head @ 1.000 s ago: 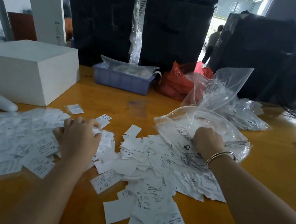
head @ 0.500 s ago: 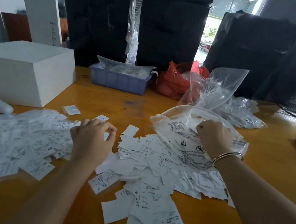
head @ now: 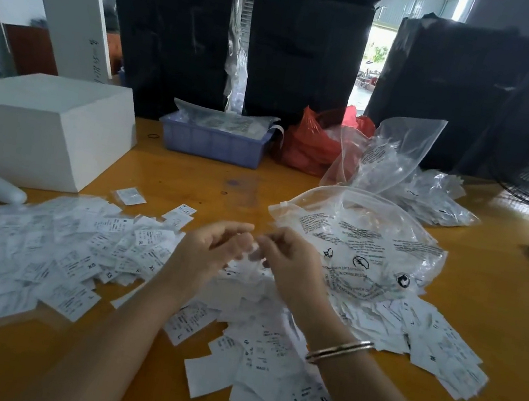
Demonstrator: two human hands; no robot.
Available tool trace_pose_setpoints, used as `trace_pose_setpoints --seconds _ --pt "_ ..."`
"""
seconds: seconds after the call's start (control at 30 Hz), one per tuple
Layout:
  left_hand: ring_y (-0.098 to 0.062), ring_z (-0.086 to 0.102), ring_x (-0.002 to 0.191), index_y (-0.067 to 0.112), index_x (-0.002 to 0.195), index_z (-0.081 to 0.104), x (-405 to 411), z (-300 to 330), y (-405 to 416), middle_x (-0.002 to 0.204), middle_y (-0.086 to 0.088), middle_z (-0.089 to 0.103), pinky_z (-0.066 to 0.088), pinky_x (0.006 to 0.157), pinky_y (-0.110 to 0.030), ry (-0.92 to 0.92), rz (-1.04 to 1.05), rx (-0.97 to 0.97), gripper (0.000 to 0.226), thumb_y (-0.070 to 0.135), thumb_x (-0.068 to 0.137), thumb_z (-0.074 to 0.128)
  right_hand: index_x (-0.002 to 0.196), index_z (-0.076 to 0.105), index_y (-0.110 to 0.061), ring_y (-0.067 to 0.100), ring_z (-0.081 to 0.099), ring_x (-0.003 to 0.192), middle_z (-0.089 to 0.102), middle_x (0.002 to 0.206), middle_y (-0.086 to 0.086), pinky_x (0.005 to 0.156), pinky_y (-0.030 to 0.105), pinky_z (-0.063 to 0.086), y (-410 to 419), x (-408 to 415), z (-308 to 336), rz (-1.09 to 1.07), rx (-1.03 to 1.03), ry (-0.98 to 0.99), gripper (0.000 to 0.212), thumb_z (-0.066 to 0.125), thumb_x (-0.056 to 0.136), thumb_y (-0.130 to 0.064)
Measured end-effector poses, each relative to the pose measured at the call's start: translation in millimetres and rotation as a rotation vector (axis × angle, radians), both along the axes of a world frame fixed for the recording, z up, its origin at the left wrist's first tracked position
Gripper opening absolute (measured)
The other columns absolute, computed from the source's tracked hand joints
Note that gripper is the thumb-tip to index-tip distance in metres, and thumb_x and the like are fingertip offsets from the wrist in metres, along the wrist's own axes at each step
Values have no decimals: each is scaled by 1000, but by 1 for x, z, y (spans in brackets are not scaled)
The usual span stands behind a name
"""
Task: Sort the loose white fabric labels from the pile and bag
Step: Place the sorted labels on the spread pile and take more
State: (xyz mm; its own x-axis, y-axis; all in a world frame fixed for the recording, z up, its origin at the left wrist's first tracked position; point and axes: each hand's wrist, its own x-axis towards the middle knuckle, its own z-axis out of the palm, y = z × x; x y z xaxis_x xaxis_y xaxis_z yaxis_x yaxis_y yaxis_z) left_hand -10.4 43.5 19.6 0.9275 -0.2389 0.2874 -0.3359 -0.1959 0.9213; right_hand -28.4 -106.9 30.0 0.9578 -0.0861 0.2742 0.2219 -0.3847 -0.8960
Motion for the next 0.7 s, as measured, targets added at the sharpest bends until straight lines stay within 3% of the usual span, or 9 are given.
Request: trace_pose_setpoints --seconds 0.13,0.2,0.27,0.33,0.4,0.47,0.57,0.7 --pt "5 64 67 31 86 70 5 -6 -2 74 15 71 46 56 -8 26 120 -29 5 27 83 70 84 66 -22 9 64 67 69 71 -7 67 32 53 6 5 -7 -18 31 -6 7 62 90 -24" --pt "6 61 64 30 82 71 7 -8 0 72 16 69 45 53 -9 39 192 -37 9 23 86 67 84 67 -21 5 61 63 67 69 -9 60 26 51 7 9 -10 -33 22 -16 9 62 90 -25" --pt "2 62 68 30 81 69 8 -9 2 74 13 69 44 55 -11 50 269 -48 8 28 87 65 89 68 -20 -6 54 61 64 74 -14 54 12 40 7 11 -13 -51 -42 -48 12 57 93 -23" --pt "-3 62 73 29 82 67 8 -9 3 77 8 68 42 60 -13 53 347 -81 8 29 89 63 109 66 -23 -7 52 85 66 95 -11 75 10 40 5 11 -19 -46 -287 -78 22 50 95 -20" --pt "1 61 72 28 84 65 9 -7 3 79 11 67 42 57 -9 33 405 -94 9 26 91 60 130 54 -27 10 46 117 64 116 -4 101 30 31 5 11 -26 -1 -628 -89 38 45 94 -18" --pt "2 64 73 27 88 61 9 -6 2 80 12 69 45 56 -9 30 412 -123 10 21 94 56 137 45 -29 16 40 126 61 125 -2 102 36 23 7 10 -31 20 -821 -92 45 42 93 -21" --pt "-5 68 72 25 93 58 9 -5 1 81 8 72 49 56 -13 49 385 -149 11 15 96 53 134 50 -29 17 46 119 64 121 -5 96 33 23 6 9 -32 -8 -874 -166 40 41 95 -25" --pt "-8 69 77 29 95 58 12 -7 2 86 6 73 53 66 -22 84 365 -195 15 14 93 58 123 60 -30 14 54 106 69 107 -5 90 28 24 0 4 -33 -76 -762 -261 32 43 97 -24"
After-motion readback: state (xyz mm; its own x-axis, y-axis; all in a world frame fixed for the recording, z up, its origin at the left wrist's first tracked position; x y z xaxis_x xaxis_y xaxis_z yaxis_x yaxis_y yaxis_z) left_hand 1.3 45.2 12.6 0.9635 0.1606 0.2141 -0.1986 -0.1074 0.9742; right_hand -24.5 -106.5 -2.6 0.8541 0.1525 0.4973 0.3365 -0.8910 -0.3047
